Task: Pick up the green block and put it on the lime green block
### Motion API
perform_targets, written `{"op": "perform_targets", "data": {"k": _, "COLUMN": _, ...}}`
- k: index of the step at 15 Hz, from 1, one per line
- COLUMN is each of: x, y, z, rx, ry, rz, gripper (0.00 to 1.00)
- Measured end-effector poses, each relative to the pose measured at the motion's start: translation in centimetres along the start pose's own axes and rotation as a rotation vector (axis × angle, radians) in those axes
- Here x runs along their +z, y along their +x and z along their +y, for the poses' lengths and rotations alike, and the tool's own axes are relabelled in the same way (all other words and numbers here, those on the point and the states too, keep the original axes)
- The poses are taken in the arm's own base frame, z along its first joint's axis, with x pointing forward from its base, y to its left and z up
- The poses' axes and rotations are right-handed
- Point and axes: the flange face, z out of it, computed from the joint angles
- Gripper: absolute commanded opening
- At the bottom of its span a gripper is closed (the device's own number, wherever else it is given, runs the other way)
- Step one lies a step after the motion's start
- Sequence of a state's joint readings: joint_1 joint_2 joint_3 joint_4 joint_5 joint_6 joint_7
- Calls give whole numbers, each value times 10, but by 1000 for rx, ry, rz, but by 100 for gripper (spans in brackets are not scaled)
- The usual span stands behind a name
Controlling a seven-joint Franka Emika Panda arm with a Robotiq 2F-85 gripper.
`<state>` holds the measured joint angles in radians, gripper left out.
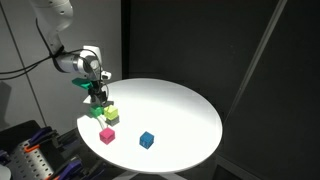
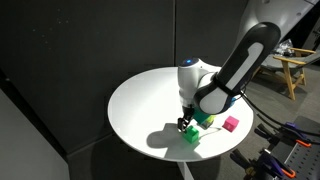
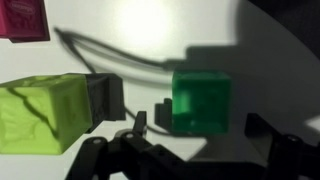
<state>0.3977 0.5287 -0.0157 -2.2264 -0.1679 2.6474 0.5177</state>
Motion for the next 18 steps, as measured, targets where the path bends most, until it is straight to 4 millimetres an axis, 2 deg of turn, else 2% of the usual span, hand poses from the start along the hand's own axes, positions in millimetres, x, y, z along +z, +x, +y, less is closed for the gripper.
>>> {"op": "perform_targets", "data": {"k": 12, "x": 21, "y": -7, "z": -3, "rx": -26, "ry": -16, "rz": -34, "gripper": 100}}
{"op": "perform_targets", "data": {"k": 14, "x": 24, "y": -8, "z": -4, "rx": -28, "ry": -19, "rz": -38, "gripper": 73}}
{"op": "perform_targets", "data": {"k": 18, "x": 27, "y": -7, "z": -5, "rx": -30, "ry": -22, "rz": -39, "gripper": 41}}
